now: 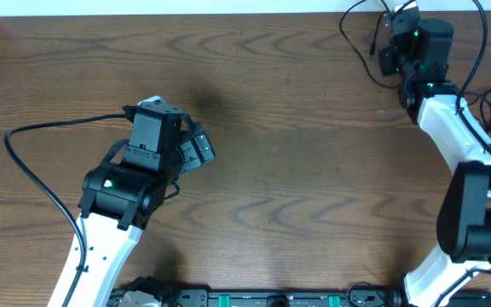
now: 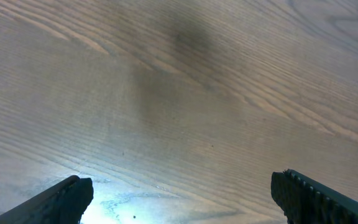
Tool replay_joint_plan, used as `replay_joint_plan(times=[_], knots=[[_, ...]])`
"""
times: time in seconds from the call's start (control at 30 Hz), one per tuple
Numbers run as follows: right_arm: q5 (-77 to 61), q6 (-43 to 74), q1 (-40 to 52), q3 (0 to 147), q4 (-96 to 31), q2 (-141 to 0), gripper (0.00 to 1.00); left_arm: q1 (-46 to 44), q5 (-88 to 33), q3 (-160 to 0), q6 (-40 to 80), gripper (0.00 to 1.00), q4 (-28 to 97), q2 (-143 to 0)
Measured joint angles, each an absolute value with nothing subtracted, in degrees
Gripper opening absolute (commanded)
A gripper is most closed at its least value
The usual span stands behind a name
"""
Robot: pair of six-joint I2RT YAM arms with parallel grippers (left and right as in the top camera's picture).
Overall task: Untangle cables
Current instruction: 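Drag the black cable with the right gripper to the table's upper right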
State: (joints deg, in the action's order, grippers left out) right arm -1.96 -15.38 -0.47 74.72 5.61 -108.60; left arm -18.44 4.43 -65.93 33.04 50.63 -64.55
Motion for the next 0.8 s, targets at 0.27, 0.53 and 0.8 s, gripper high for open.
replay_joint_plan(times=[0.27,0.53,0.8], knots=[[-10.3,-8.4,0.4,74.8,9.7,-109.3,0.01,-18.4,4.4,-65.9,33.0,0.98,50.7,-64.6],[-19.1,-2.1,-2.0,75.0,7.7,-109.3,0.01,-18.4,4.4,-65.9,33.0,0.98,50.6,-64.6],[-15.9,-0.6,-8.1,75.7,8.3,-114.0,0.01,-18.4,4.4,-65.9,33.0,0.98,50.7,-64.6]])
